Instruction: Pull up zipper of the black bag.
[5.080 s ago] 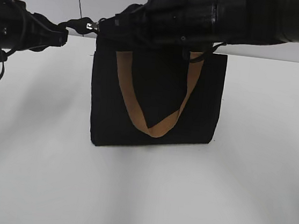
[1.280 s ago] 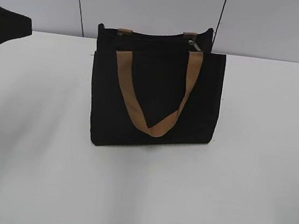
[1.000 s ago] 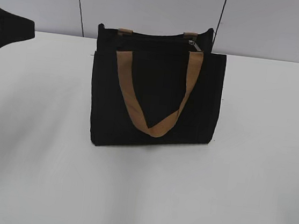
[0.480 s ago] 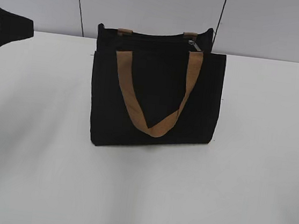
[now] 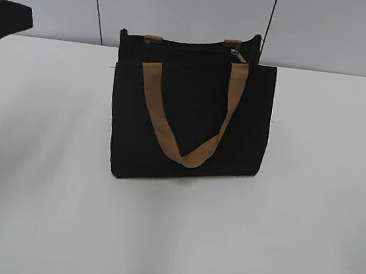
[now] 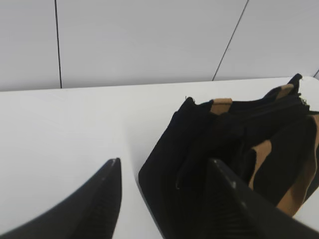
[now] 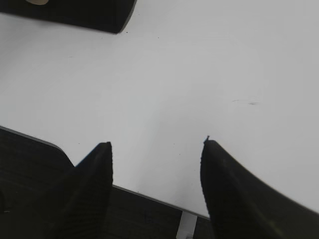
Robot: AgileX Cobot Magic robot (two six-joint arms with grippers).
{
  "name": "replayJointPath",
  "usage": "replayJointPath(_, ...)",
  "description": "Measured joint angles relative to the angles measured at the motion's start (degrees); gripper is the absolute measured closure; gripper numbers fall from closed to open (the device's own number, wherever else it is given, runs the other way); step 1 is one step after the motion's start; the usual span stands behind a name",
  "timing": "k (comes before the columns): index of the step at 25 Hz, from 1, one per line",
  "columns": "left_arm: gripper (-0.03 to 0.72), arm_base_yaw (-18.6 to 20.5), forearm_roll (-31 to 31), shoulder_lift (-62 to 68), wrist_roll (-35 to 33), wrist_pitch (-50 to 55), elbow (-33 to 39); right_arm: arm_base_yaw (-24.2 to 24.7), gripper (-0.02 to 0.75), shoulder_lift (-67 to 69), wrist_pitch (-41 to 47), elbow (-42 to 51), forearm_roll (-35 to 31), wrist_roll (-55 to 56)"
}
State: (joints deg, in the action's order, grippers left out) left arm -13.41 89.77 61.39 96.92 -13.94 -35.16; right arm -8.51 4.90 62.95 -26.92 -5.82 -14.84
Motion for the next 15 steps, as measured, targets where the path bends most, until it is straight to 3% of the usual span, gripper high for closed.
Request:
replayJointPath(5, 0.279, 0.0, -23.8, 0.0, -21.9, 1.3, 0.0, 0.0, 0.307, 0.0, 0.0, 0.0, 0.0, 0.0)
replayJointPath(9, 0.279, 0.0, -43.6, 0.0, -38.6, 8.2, 0.0, 0.0, 0.307, 0.0, 0.0, 0.0, 0.0, 0.0)
replayJointPath(15, 0.279, -2.2, -63.5, -3.8, -60.0, 23.5, 0.0, 0.0, 0.307, 0.0, 0.0, 0.0, 0.0, 0.0)
